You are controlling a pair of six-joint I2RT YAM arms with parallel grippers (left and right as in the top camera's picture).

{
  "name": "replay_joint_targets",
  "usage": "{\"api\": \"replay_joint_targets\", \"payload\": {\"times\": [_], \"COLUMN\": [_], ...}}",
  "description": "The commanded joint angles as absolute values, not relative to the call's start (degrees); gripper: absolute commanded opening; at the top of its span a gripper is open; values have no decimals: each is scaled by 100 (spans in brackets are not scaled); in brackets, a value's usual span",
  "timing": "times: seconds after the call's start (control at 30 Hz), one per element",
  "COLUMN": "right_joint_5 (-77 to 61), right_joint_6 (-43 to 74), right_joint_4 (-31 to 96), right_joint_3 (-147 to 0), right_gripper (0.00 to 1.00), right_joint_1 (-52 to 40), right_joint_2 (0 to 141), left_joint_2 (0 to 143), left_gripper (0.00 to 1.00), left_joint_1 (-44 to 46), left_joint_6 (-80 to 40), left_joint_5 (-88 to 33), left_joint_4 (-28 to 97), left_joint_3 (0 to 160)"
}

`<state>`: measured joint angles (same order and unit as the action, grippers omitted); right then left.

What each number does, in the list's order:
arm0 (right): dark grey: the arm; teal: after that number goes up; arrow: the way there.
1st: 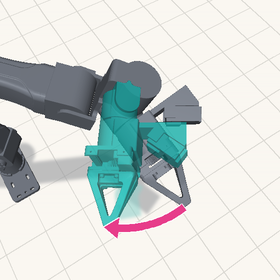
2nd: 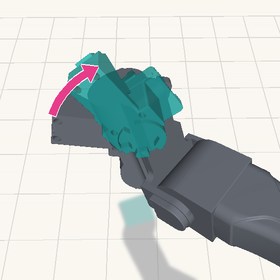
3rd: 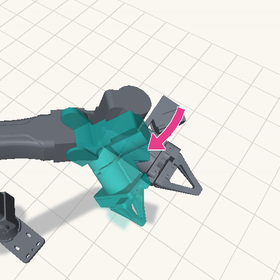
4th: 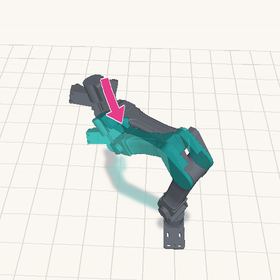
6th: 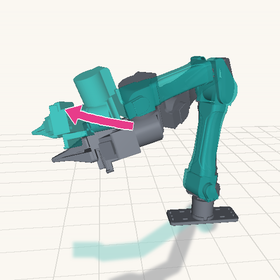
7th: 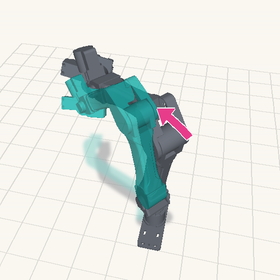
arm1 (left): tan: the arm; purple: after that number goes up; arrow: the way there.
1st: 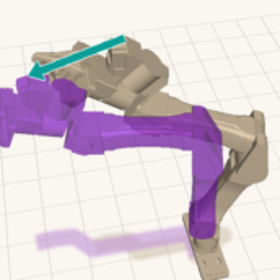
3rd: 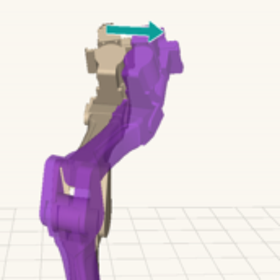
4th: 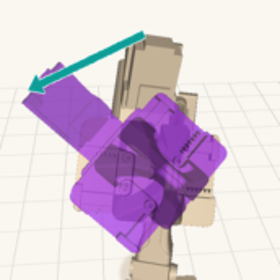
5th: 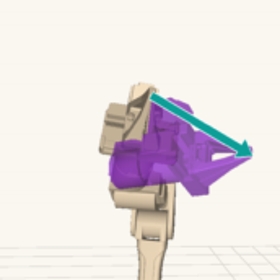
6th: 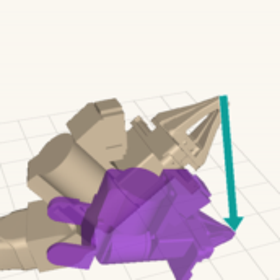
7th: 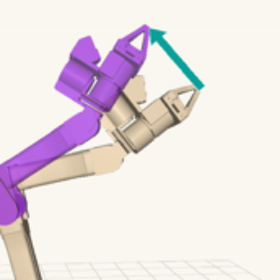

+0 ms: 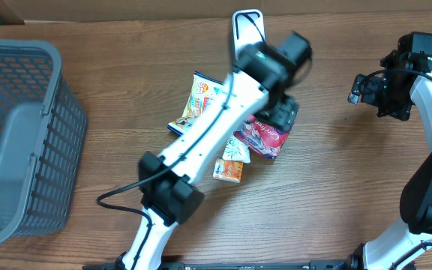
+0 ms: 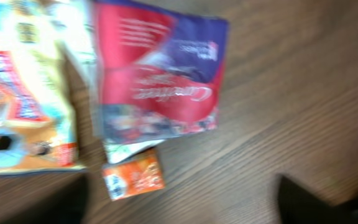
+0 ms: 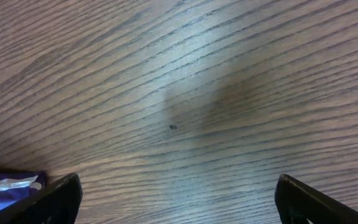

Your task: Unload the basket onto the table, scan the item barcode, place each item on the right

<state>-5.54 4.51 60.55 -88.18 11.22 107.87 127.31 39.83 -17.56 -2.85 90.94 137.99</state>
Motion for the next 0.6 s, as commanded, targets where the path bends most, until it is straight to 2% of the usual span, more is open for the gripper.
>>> {"api": "replay_joint_targets", "payload": {"times": [0.0,0.27,0.57], "right_joint_5": [-517,-766,-3385], "right_joint_6": [469,473,473], "right_joint_4": [6023,5642,5859], "right_joint_3": [-9013,-9013,-9006], "right_gripper": [100,100,99], "right_joint_1": [1133,1133,1076], "right_joint_2": [10696,10696,10713], "left_joint_2": [12623,12626,12626], "left_gripper": [100,100,100], "left_joint_1": [3345,1977,1221], "left_joint_6": [-1669,-2587,-2724], "left_joint_5": [-276,-281,-412], "left_joint_4": [9325,9445,9417], "left_joint_3": [14442,14398,13622]}}
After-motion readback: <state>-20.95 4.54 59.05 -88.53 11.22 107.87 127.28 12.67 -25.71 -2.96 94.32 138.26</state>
